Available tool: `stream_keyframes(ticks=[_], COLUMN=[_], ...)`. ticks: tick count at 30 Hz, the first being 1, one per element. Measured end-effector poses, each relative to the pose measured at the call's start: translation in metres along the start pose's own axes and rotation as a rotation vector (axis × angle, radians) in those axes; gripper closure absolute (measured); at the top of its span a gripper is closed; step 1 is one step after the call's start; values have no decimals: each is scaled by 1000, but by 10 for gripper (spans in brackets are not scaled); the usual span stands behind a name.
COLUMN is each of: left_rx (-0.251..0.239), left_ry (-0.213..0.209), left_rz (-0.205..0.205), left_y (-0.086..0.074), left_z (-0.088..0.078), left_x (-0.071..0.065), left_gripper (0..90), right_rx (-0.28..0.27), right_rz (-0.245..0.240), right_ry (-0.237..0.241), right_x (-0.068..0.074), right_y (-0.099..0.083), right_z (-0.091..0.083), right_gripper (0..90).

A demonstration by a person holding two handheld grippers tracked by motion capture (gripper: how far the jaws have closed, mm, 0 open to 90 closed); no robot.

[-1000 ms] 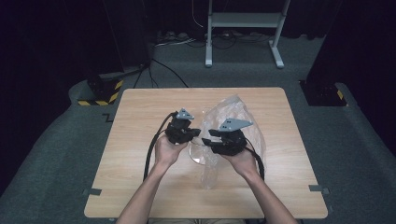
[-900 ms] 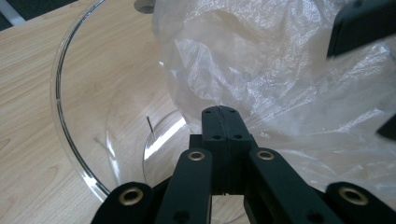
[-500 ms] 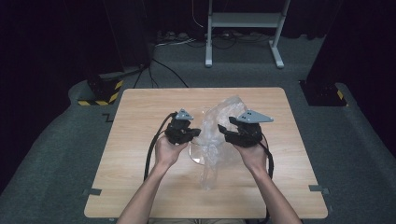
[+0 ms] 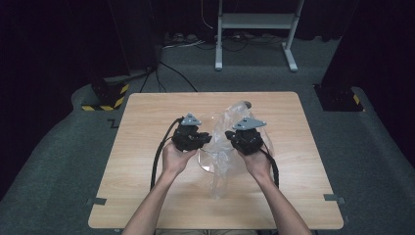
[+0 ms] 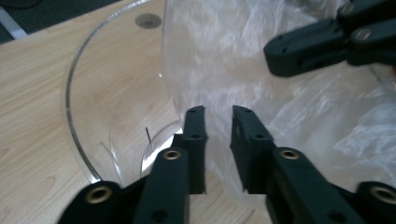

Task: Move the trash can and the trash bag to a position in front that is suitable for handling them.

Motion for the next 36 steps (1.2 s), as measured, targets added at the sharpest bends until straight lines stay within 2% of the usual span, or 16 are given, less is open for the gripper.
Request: stream_keyframes(ticks=[2,5,9,10,14,16,21,25,26,28,32,33,36], left_rx=[-26,-45,-28,-28,-31,-36,-64,-41,-28,-23,-13,-11,-6], left_ry=[0,0,10,7,3,15,18,40,51,41,77,75,86], left_rz=[-7,-16,-14,-16,-10,-2,-45,-51,-53,-70,-43,-44,-31], left_y=[1,3,4,4,5,6,9,11,10,10,9,9,9], left_z=[-4,-5,-1,0,3,4,1,5,8,8,8,8,8], left_x=[0,1,1,0,-4,-5,-2,-1,-1,1,0,-1,-2], left_gripper=[659,596,571,571,561,558,491,468,466,454,450,451,453], right_rx=[10,8,-20,-20,-28,-23,-23,-28,-28,-29,-55,-68,-102], right_rz=[-4,-10,-44,-44,-63,-69,-88,-112,-116,-121,-98,-89,-70], right_ry=[24,53,112,112,166,180,215,247,250,252,234,228,201], right_x=[2,5,12,12,16,17,19,24,25,26,22,21,17], right_y=[-1,0,4,4,6,5,5,6,6,6,6,6,6], right_z=[3,3,1,1,2,3,4,4,4,4,-2,-5,-14], right_gripper=[900,900,900,900,900,900,900,889,874,825,693,663,615])
Point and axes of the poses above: each handheld gripper's, and its own axes: z roughly forward along the jaws, y roughly out of its top, x roughly to its left, the point moved 1 cm from there along z, roughly forward along the jaws, and after that the axes turned 8 degrees about -z, right-handed, at the moved point
